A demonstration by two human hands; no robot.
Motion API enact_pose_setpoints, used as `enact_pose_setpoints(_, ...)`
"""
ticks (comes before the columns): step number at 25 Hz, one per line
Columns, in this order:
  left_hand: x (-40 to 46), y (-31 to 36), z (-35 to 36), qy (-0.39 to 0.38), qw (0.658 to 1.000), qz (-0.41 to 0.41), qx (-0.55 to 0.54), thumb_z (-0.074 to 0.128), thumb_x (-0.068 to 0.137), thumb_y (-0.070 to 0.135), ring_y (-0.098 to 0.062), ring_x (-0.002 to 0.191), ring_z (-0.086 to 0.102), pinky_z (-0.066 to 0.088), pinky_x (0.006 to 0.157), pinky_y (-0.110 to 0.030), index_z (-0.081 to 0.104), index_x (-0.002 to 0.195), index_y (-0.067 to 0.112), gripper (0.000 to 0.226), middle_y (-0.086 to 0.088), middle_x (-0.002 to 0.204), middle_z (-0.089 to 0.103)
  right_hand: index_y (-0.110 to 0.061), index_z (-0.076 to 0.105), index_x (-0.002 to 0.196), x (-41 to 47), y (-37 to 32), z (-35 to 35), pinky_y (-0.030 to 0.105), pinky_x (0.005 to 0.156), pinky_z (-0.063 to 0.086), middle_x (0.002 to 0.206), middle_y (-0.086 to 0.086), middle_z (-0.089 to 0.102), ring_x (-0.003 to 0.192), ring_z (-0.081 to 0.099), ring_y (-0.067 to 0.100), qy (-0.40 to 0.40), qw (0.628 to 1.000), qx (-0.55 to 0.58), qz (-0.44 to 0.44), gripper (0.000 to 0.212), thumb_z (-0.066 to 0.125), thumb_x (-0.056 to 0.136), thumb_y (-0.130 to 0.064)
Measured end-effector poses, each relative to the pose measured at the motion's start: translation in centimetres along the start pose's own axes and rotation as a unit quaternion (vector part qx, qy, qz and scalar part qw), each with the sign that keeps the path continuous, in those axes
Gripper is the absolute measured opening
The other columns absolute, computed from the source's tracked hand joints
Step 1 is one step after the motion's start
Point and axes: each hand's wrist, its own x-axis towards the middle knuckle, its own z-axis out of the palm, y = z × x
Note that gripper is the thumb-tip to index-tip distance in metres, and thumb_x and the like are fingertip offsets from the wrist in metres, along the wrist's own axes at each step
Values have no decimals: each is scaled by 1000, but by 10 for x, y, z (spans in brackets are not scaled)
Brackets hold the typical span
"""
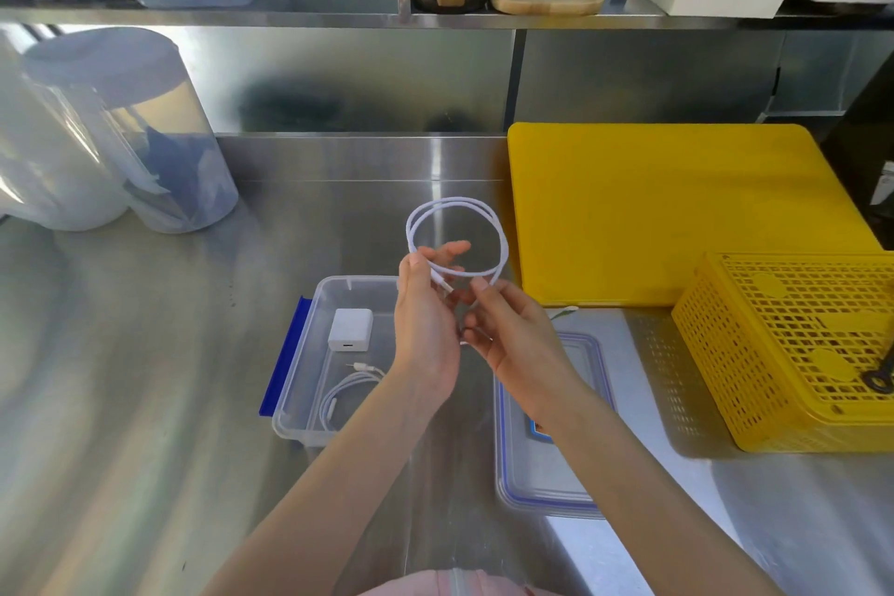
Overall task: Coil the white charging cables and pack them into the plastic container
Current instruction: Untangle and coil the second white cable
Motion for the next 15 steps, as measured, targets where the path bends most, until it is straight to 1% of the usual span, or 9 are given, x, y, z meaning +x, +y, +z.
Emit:
enact_pose_setpoints(2,-3,-4,-1,-26,998,14,51,24,98,34,-16,73,55,43,50,-21,63,66,41,52,18,82,72,-21,67,79,-1,1,2,19,61,50,67,-2,63,62,55,8,6,1000,-4,0,20,51,89,-26)
enact_pose_setpoints(3,-3,-6,-1,-39,997,16,59,24,98,33,-17,81,57,47,59,-23,63,75,41,46,14,96,72,-24,69,81,-1,1,2,21,65,49,74,-2,64,69,58,10,12,1000,-14,-5,20,51,88,-29)
enact_pose_setpoints(5,-4,-13,-3,-59,997,8,57,26,98,31,-17,104,58,47,88,-32,58,93,32,32,7,122,63,-24,68,85,1,0,1,23,72,49,88,1,67,85,61,14,37,999,-25,-20,16,53,87,-30)
enact_pose_setpoints(7,-5,-21,-5,-73,996,7,56,28,98,29,-15,117,55,38,104,-36,56,99,28,27,6,128,59,-18,64,95,4,1,0,24,74,49,98,5,67,93,62,17,58,997,-36,-30,17,53,88,-29)
enact_pose_setpoints(9,-6,-26,-5,-77,995,11,66,29,97,30,-10,116,55,41,101,-32,57,107,33,29,9,126,59,-15,60,104,6,4,1,26,78,50,105,4,66,97,62,16,71,995,-65,-29,24,50,89,-31)
enact_pose_setpoints(11,-6,-27,-3,-75,994,14,76,30,97,31,-1,108,58,50,84,-21,54,111,36,28,20,118,61,-20,57,103,7,9,3,28,83,50,103,-5,65,97,60,9,80,991,-101,-34,23,44,91,-35)
enact_pose_setpoints(12,-6,-27,-2,-76,994,18,77,31,97,30,3,104,59,51,76,-16,53,111,35,27,23,115,62,-26,58,99,7,11,5,23,80,50,97,-11,64,92,60,2,87,988,-117,-48,21,40,92,-36)
enact_pose_setpoints(13,-6,-27,-1,-81,993,23,82,32,97,29,6,104,59,51,74,-12,53,110,34,25,23,116,62,-30,57,94,7,11,6,15,73,49,90,-16,63,86,61,-4,99,984,-131,-69,20,38,93,-36)
enact_pose_setpoints(15,-9,-28,1,-100,988,34,108,33,97,29,6,110,55,49,83,-11,53,111,35,24,18,123,59,-28,59,89,8,11,8,5,60,46,82,-17,63,74,61,-9,130,974,-145,-117,24,37,94,-35)
